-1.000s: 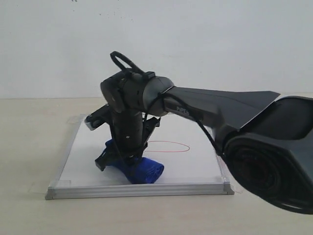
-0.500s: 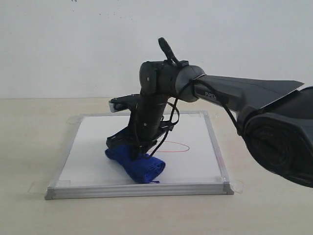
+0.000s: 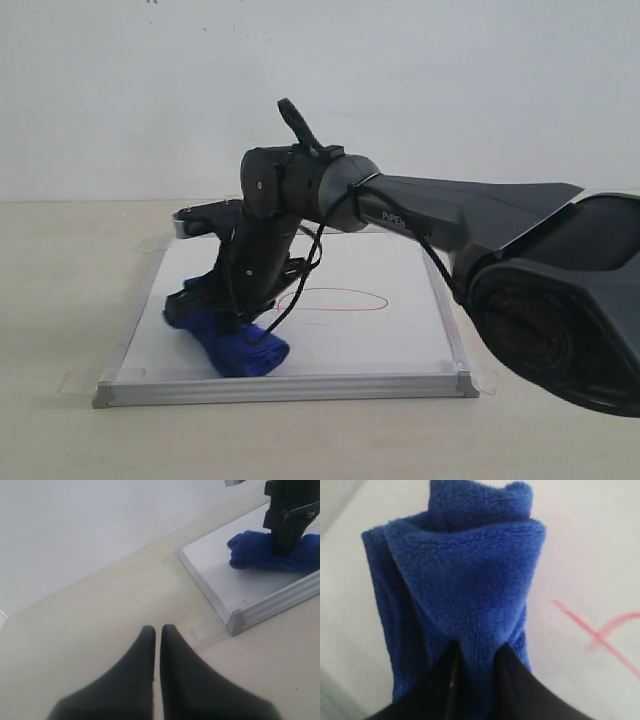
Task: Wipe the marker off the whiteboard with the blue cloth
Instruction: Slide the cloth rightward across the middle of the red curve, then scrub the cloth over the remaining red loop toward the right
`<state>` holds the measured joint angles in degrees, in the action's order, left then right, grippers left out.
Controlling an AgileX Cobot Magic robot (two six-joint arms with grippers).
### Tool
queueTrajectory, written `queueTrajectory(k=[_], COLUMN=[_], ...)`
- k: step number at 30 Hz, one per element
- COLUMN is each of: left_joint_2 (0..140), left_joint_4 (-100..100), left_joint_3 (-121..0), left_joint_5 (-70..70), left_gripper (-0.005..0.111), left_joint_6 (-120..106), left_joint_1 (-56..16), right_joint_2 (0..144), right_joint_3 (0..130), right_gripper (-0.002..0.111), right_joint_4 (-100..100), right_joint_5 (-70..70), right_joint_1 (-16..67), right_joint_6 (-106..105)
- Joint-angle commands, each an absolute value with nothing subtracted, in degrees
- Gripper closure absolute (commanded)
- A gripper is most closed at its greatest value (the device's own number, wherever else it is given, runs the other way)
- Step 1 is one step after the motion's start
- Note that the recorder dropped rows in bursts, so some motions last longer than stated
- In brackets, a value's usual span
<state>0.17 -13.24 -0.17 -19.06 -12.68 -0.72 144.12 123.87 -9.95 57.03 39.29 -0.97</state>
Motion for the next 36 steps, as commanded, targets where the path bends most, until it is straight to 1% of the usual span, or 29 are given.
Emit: queueTrajectory(k=[1,3,7,13,18,22,29,32,36], left_joint_2=[0.00,0.00,0.00,0.00,0.00,0.00,0.00,0.00,0.00], left_joint_4=[-13.15,-13.15,-13.15,-13.15,-13.15,-13.15,-13.15,-13.15,-13.15], left_joint_3=[0.00,0.00,0.00,0.00,0.00,0.00,0.00,0.00,0.00], left_joint_5=[-18.92,-18.92,-18.92,-18.92,-18.92,-18.92,-18.92,-18.92,-18.92], left_gripper=[0.103,0.103,0.103,0.103,0.103,0.103,0.103,0.103,0.103], left_joint_6=[-12.98,-12.98,-12.98,-12.98,-12.98,-12.98,-12.98,-12.98,-12.98], left_joint_1=[-0.58,-0.58,-0.58,-0.58,-0.58,-0.58,-0.58,-0.58,-0.58], right_joint_2=[146.50,146.19,145.04,143.88,144.00,144.45,144.45,144.45,144.45], right_joint_3=[122.36,122.36,122.36,122.36,122.36,122.36,122.36,122.36,122.36], right_gripper=[0.108,0.108,0.108,0.108,0.108,0.108,0.108,0.108,0.108], right_joint_4=[18.93,20.29,13.48,-6.08,-13.17,-9.27,17.99,20.20,15.70], right_joint_5=[65.76,66.67,63.82,52.10,41.36,42.17,54.72,55.21,49.98], right_joint_1=[37.03,37.03,37.67,39.79,40.82,40.38,40.24,40.24,40.92], right_joint_6=[7.94,8.92,7.96,-4.00,-7.45,-2.35,16.58,18.96,18.43])
